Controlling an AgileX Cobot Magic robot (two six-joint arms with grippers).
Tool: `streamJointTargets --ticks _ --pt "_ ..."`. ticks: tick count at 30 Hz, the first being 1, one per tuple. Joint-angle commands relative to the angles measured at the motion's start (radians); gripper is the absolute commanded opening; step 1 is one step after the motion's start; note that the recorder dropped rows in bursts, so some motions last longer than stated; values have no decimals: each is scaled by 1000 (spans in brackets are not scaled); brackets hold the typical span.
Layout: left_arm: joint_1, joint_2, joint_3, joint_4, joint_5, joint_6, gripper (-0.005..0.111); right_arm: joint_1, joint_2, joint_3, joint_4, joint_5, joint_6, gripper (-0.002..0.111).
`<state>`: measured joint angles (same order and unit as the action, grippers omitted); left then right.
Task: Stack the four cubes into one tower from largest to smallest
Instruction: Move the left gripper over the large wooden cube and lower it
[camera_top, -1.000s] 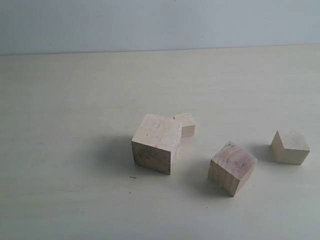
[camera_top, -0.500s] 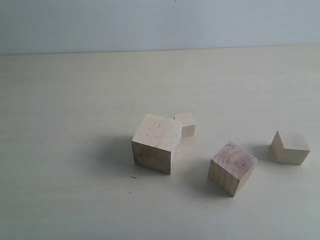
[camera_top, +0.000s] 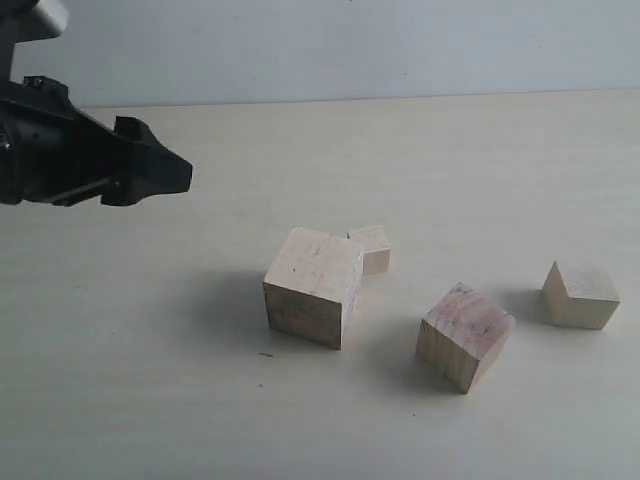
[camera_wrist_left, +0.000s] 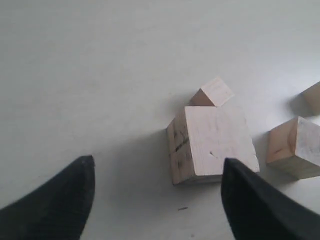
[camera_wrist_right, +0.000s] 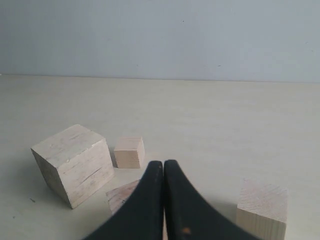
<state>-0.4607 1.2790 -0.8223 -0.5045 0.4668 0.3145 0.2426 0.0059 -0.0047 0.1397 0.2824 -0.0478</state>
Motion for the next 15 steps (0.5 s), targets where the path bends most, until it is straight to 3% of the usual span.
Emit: streamJointTargets --ticks 1,10,13,15 --pt "-45 73 -97 39 24 -14 65 -5 -6 5 -9 -14 1 0" --pt "-213 292 -345 515 220 -403 65 -5 -6 5 -9 -14 1 0" --pt "-255 392 -405 520 253 -434 66 -5 -6 5 -9 -14 1 0" --pt "-278 443 -432 520 248 -500 73 -5 -6 5 -9 -14 1 0"
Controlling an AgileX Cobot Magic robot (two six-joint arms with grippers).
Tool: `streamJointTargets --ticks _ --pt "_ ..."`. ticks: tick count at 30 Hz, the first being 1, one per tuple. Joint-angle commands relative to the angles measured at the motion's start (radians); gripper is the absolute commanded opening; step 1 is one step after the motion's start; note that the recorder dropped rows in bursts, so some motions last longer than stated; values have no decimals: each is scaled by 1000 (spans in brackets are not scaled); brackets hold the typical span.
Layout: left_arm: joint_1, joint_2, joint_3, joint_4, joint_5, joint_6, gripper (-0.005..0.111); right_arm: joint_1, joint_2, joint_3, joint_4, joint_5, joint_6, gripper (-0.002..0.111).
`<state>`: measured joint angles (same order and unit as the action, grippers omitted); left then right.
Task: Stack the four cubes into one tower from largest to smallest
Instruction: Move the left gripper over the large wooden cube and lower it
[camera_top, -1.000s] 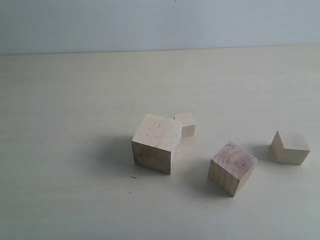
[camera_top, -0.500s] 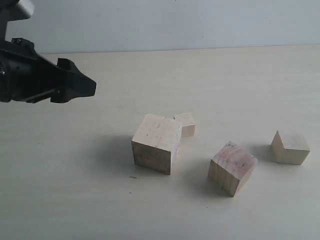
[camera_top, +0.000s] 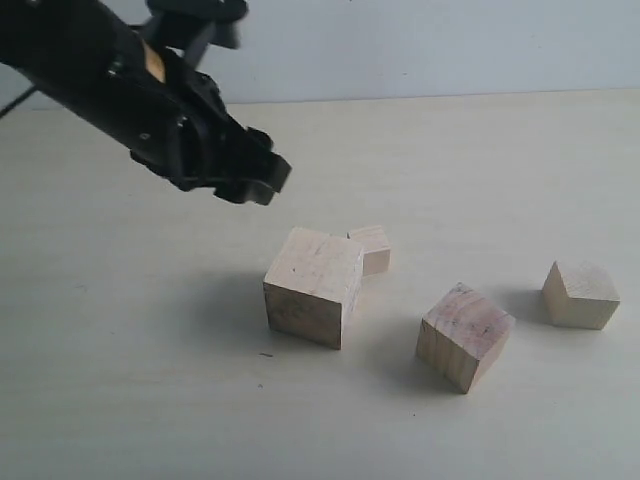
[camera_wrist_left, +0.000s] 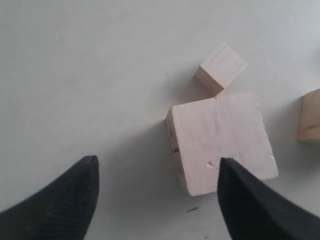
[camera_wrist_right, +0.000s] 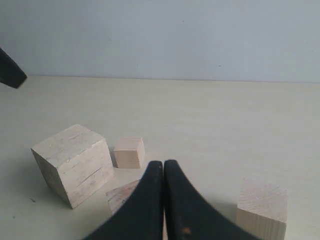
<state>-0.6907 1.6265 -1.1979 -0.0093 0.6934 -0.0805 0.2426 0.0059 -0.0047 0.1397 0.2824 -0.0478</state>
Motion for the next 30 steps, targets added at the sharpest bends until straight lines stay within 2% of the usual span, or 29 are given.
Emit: streamJointTargets --ticks 1,5,8,17,30 --pt "-54 112 -66 25 22 -125 78 -5 -6 5 -9 -14 1 0" --pt "-80 173 -97 25 17 -135 97 -5 -6 5 -9 -14 1 0" --pt "-107 201 -112 25 7 -136 102 -5 -6 5 -9 -14 1 0" --pt "-128 255 -164 25 8 -294 103 -5 -6 5 -9 -14 1 0" --pt "-136 335 -164 29 16 -320 103 -5 -6 5 -9 -14 1 0"
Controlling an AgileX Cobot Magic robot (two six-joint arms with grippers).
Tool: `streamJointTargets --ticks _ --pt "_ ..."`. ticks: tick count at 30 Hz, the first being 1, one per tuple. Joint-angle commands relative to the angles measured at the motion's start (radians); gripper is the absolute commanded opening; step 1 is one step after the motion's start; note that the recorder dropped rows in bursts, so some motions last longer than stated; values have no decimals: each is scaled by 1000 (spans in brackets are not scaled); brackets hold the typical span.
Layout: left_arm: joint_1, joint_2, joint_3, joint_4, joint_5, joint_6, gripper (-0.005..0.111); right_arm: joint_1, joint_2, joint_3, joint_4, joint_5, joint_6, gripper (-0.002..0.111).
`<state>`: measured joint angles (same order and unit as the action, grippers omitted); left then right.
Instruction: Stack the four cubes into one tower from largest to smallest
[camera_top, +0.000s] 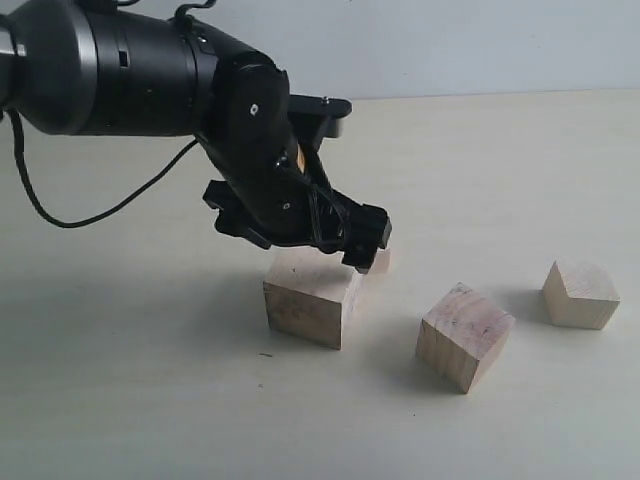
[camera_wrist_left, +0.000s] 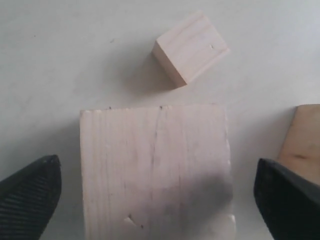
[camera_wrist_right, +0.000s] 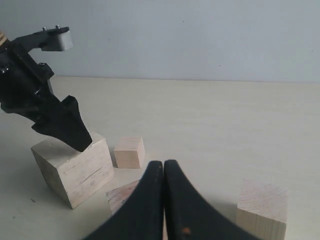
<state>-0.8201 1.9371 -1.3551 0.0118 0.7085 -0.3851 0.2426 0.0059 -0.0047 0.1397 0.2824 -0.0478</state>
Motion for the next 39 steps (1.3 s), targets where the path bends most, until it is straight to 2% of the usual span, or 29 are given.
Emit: streamJointTargets --ticks 1,17,32,34,35,36,37,39 --pt "-7 29 -7 10 -6 -15 103 -5 -6 5 -9 -14 1 0" --pt "-7 64 -7 38 -28 -146 102 -5 -6 5 -9 -14 1 0" --pt "-41 114 -7 129 -15 -146 102 -5 -6 5 -9 -14 1 0" --pt "-47 115 -7 176 -7 -146 92 -5 -6 5 -9 -14 1 0" --pt "-47 115 -7 202 -1 -146 73 -5 -6 5 -9 -14 1 0" --pt "-47 115 -7 206 5 -146 63 -5 -6 5 -9 -14 1 0" --pt "-47 115 -7 199 29 -146 33 -5 -6 5 -9 -14 1 0" --pt "-47 109 -7 162 72 -144 1 -5 -6 5 -9 -14 1 0"
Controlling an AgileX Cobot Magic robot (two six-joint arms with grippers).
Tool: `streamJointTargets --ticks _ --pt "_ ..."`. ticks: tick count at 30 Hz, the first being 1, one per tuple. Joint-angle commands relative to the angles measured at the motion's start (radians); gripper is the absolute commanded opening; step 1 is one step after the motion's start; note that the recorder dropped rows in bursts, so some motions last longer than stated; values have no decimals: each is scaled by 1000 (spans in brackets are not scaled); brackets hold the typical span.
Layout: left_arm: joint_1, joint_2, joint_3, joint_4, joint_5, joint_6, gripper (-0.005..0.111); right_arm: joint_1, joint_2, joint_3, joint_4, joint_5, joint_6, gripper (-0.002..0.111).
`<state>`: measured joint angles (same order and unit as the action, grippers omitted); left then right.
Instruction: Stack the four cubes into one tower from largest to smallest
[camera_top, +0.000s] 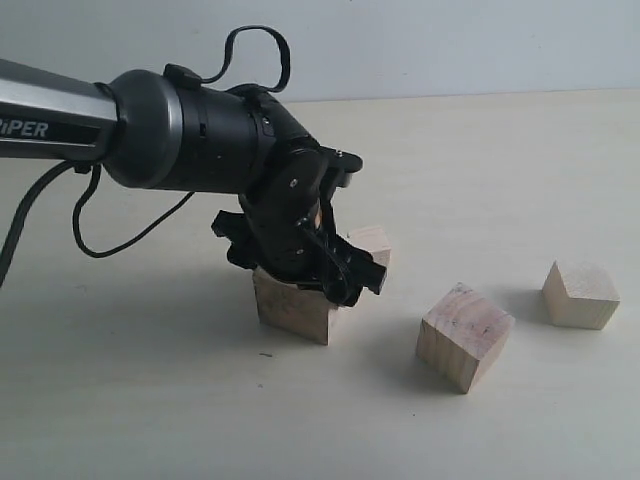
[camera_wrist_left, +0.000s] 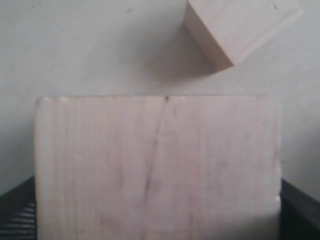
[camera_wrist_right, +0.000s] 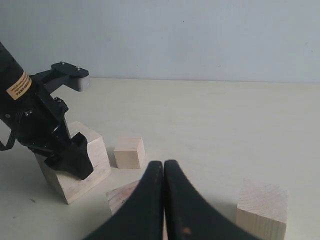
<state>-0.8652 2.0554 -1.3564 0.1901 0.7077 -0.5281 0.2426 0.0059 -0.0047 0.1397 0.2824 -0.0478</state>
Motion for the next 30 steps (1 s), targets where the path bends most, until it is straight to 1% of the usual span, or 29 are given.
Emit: streamJointTargets --ticks 1,3,5,7,23,25,27,30 --pt "-2 -9 -6 -26 83 -13 1 -5 -6 5 -9 -14 1 0" --pt "-2 -13 -6 -80 113 -101 1 -5 -6 5 -9 -14 1 0" --pt "-2 -17 -6 -138 104 -122 1 -5 -6 5 -9 -14 1 0" --pt "-2 -21 -6 -162 103 -185 1 -5 -6 5 -9 -14 1 0" --pt "-8 -21 -6 -169 126 -185 2 -5 -6 5 -9 -14 1 0" --pt "-12 -21 -6 -169 127 -185 6 -5 -6 5 -9 -14 1 0" --pt "-15 -21 -6 -169 130 -185 14 -5 -6 5 -9 -14 1 0" --pt "-17 -21 -6 -169 141 -185 34 -5 -6 5 -9 -14 1 0"
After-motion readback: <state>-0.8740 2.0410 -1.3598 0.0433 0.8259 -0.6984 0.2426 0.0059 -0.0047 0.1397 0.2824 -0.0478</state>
